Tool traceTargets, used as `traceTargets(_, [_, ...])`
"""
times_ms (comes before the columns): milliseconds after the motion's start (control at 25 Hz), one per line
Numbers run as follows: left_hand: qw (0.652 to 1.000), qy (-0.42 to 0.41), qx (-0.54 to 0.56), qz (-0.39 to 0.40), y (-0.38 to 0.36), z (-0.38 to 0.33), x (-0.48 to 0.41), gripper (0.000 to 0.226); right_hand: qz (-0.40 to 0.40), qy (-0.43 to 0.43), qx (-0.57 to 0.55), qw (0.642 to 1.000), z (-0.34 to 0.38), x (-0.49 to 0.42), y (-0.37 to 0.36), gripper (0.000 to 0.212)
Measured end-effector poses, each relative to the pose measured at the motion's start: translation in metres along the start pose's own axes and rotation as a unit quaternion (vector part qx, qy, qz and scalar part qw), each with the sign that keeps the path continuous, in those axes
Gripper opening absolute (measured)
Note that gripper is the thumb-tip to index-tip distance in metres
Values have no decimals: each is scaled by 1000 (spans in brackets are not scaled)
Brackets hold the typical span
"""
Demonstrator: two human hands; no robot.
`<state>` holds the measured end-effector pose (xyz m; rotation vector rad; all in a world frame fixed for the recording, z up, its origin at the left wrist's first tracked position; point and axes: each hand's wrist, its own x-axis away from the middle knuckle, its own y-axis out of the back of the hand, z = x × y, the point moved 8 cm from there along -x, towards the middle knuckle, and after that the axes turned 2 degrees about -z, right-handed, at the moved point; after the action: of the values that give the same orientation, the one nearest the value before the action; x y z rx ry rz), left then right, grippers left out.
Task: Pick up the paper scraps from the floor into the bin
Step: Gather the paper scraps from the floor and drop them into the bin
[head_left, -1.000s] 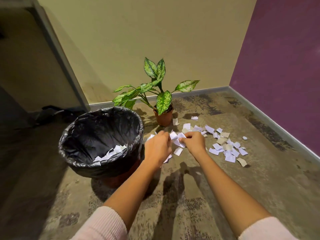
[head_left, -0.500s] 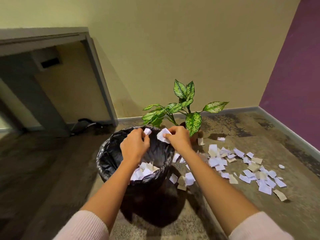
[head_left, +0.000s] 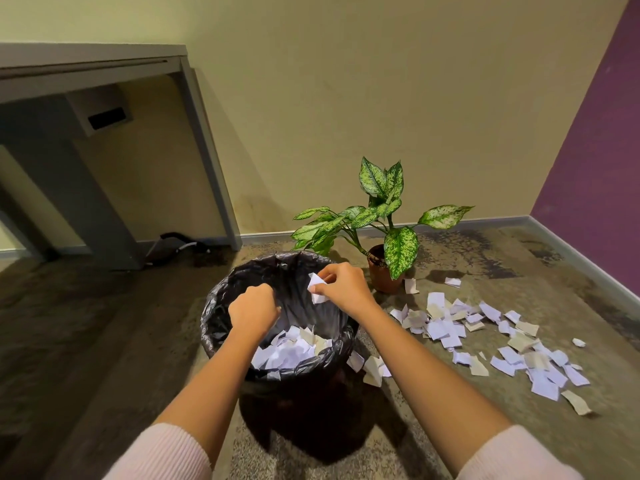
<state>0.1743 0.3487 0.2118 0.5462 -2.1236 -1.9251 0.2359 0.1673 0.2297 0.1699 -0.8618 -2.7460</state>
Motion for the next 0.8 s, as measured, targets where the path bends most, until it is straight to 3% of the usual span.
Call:
traceTargets(120, [1000, 7, 2, -11, 6, -6, 1, 21, 6, 8, -26, 1000, 0, 1, 5, 29])
traceTargets(360, [1000, 3, -2, -26, 21, -20, 9, 6, -32, 24, -48, 998, -4, 11, 28, 9])
traceTargets(640, [993, -10, 79, -88, 43, -54, 29, 22, -80, 9, -30, 996, -28, 28, 69, 6])
traceTargets(800, [979, -81, 127, -140, 56, -115, 46, 24, -101, -24, -12, 994, -63, 41, 95, 6])
